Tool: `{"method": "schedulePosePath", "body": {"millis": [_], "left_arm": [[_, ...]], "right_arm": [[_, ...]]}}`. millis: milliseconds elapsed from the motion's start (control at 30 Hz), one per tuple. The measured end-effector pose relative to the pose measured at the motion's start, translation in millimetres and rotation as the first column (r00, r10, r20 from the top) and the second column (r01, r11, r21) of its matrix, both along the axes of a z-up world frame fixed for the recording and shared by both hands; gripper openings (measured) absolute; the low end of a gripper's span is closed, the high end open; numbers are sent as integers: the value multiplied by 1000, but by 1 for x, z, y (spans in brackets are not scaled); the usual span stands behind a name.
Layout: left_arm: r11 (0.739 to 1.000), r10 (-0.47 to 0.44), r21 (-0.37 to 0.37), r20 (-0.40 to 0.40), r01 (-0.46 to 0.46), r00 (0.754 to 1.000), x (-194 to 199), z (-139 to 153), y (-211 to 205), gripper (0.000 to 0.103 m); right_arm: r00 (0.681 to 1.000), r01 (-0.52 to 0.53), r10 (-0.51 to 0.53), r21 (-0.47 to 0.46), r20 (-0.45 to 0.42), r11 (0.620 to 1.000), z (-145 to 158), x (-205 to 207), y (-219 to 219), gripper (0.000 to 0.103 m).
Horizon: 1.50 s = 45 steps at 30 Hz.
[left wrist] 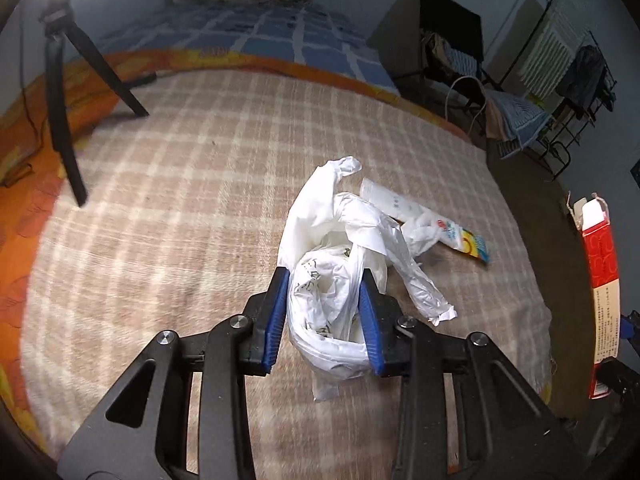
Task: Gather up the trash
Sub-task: 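Carry the white bag and red box with both tools over the basket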
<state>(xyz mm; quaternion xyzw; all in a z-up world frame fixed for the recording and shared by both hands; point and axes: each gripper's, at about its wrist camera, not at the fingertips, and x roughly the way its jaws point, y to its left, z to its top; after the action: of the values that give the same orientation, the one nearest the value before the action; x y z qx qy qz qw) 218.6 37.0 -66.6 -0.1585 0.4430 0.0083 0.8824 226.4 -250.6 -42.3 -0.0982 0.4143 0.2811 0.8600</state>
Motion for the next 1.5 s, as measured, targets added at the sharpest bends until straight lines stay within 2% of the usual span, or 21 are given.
{"method": "schedulePosePath", "body": {"millis": [300, 567, 767, 967, 1067, 1500], "left_arm": [[997, -61, 52, 76, 58, 995, -61, 47, -11, 34], [991, -119, 74, 88, 113, 989, -130, 58, -27, 34], [990, -134, 57, 55, 130, 990, -175, 46, -34, 34], [991, -131, 35, 13, 130, 991, -215, 25, -39, 34], [991, -135, 19, -19, 136, 991, -230, 11, -42, 34], [985, -166, 32, -116, 171, 979, -272, -34, -58, 34]], "right_arm": [[999, -45, 45, 44, 7, 998, 19, -50, -17, 78], [996, -82, 83, 73, -12, 994, 18, -95, -31, 78], [991, -126, 127, 49, -35, 991, 1, -129, -29, 78], [977, -183, 186, 35, -100, 982, -27, -159, -23, 78], [968, -209, 209, 18, -139, 978, -43, -171, -20, 78], [933, -262, 245, -33, -266, 964, -89, -206, -12, 78]]}}
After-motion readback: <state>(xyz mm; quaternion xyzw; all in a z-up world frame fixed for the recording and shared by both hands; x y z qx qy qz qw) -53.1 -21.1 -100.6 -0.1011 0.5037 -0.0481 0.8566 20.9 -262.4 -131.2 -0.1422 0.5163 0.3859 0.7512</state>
